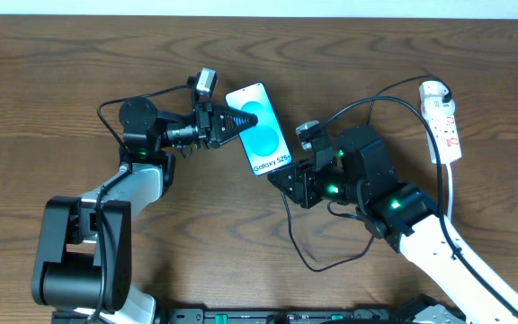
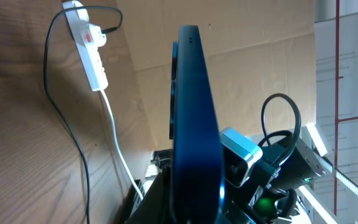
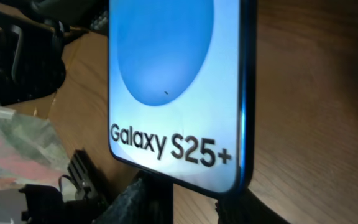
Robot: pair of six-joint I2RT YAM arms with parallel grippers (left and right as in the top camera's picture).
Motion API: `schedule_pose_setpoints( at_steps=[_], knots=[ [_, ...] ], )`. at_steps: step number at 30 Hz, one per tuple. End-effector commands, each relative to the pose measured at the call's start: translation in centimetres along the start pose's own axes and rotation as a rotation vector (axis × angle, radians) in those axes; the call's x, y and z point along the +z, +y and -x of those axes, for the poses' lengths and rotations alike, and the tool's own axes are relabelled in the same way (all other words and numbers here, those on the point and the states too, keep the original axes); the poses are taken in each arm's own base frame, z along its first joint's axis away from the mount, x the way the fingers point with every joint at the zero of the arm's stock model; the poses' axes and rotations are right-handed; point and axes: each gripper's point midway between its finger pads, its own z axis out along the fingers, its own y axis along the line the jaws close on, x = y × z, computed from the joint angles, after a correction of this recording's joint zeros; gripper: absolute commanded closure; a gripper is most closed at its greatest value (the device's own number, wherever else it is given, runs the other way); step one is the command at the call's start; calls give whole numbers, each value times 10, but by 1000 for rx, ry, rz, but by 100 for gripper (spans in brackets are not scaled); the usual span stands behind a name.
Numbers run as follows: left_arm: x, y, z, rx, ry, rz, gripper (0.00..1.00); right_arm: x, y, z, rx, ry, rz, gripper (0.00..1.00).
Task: Plug charger to phone and switch on socket
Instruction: 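Push the USB-C plug up into the phone's bottom port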
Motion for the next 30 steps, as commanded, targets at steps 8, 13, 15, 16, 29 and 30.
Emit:
schedule_pose_setpoints(
  at_steps=[8,13,15,16,29,30],
  knots=[
    [1,-4,6,78,-34,-1,93,-27,35,13,-106,-58,100,52],
    [1,-4,8,78,-42,0,92,-47,41,15,-233,-146,-24,53],
    [1,-4,9,78,-49,0,93,-44,32,11,-242,-146,-117,53],
    [1,-4,9,78,-50,0,92,-40,27,6,-250,-136,-166,53],
    [1,-4,9,78,-49,0,94,-15,40,-9,-362,-185,-399,57],
    [1,-4,9,78,-49,0,93,-23,56,0,-344,-221,-350,56]
  ],
)
